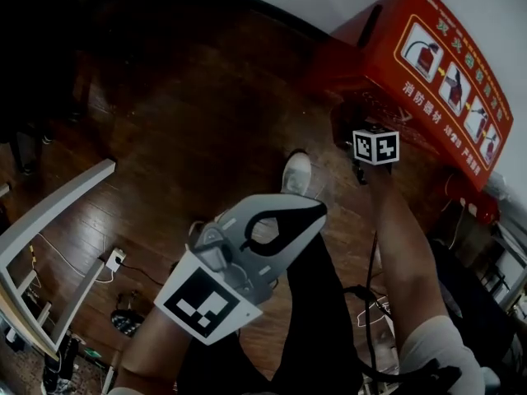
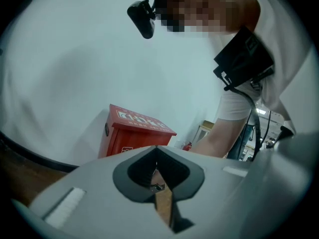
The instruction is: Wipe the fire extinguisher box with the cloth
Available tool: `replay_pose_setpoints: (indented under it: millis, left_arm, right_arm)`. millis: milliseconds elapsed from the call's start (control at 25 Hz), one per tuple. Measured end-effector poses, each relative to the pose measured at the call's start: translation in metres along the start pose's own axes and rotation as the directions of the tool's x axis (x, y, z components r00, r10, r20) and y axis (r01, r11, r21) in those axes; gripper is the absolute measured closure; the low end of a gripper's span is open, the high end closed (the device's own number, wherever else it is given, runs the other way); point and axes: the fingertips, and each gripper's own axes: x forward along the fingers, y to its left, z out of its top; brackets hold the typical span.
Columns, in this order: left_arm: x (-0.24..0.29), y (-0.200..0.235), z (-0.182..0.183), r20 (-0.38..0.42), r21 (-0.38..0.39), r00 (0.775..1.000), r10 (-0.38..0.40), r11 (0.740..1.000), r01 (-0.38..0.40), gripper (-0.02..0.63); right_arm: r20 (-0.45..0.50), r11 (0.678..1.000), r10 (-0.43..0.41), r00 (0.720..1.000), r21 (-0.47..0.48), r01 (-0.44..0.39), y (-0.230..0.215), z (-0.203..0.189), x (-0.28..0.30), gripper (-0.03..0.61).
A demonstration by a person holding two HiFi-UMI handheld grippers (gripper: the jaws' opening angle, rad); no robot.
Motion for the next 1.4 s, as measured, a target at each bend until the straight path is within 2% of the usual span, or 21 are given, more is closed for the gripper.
replay_pose_setpoints:
  millis: [120,280,480,640,880,1120,1240,1400]
  left_arm:
    - [-0.008,0.003,0.000,0.002,-0.005,1.000,0.006,1.000,-0.006,0.614]
    - [-0.022,-0.002,0.020,0.027,0.009,1.000,0.000,1.000,0.000,0.614]
    - [-0.045,-0.006,0.046,0.043,0.057,0.999,-0.024,0.998,0.022,0.614]
    - [-0.059,-0.008,0.054,0.057,0.059,0.998,-0.018,0.998,0.015,0.614]
    - [-0.075,0.006,0.037,0.072,0.043,0.997,0.027,0.999,-0.030,0.614]
    - [-0.081,0.021,0.001,0.071,-0.013,0.995,0.069,0.998,-0.068,0.614]
    - [-0.085,0.027,-0.019,0.066,-0.045,0.993,0.102,0.994,-0.099,0.614]
    - [-0.094,0.034,-0.036,0.073,-0.055,0.989,0.129,0.991,-0.125,0.614]
  right_arm:
    - [0.017,1.000,0.014,1.000,0.003,-0.014,0.014,0.001,-0.011,0.525]
    - [0.070,0.998,0.035,0.997,-0.054,-0.032,0.060,0.017,-0.067,0.525]
    - [0.220,0.988,0.066,0.973,-0.149,-0.033,0.126,0.071,-0.153,0.525]
    - [0.303,0.987,0.062,0.951,-0.161,-0.013,0.140,0.112,-0.177,0.525]
    - [0.295,0.998,0.034,0.955,-0.057,-0.018,0.113,0.121,-0.129,0.525]
    - [0.228,0.997,-0.004,0.974,-0.070,0.021,0.086,0.101,-0.041,0.525]
    - [0.173,0.995,-0.001,0.985,-0.097,0.018,0.074,0.088,0.004,0.525]
    - [0.094,0.996,-0.017,0.995,-0.086,0.026,0.054,0.071,0.043,0.525]
